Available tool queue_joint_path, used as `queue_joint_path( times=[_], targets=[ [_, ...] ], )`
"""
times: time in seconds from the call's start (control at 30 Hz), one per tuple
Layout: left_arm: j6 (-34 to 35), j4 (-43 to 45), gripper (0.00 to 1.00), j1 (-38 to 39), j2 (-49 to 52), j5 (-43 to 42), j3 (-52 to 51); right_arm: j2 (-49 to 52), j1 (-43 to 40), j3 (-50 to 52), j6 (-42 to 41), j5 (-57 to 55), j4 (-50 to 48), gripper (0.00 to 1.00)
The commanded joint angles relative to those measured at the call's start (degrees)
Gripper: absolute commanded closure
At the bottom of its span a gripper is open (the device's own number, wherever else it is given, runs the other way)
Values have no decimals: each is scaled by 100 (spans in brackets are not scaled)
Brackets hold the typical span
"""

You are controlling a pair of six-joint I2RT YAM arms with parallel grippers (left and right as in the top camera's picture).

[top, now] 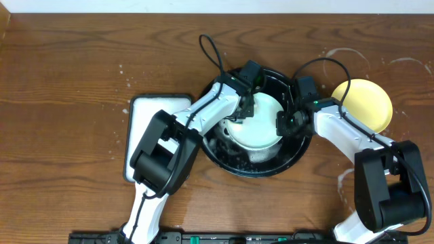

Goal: Clean dirty plates on tray and stack at the side
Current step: 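Scrub the stained plate with the sponge while the right gripper holds it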

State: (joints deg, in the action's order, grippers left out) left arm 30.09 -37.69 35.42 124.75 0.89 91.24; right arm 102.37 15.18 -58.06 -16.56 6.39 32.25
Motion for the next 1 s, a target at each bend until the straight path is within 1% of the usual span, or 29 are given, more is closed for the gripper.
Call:
queue_joint_path(
  times=[0.0, 0.1, 0.33, 0.43, 0.53, 0.73, 0.97],
  targets=[
    [-133, 490, 93, 87, 374, 164, -133, 179, -17, 98, 162, -439, 125, 99],
    [-22, 785, 92, 249, 374, -485, -133, 179, -17, 98, 162, -439, 136, 99],
    [1023, 994, 92, 380, 374, -2240, -133, 179, -17, 98, 162, -439, 138, 99],
    [1143, 975, 92, 382, 374, -2728, -133, 179, -17, 98, 162, -439, 140, 99],
    [1143, 695, 93, 376, 374, -2769, -133, 179, -17, 98, 162, -439, 140, 99],
    [1134, -866, 92, 243, 374, -2673, -133, 179, -17, 98, 162, -439, 164, 99],
    [1139, -1473, 92, -109, 361, -2682, -131, 179, -17, 98, 162, -442, 162, 99]
  ],
)
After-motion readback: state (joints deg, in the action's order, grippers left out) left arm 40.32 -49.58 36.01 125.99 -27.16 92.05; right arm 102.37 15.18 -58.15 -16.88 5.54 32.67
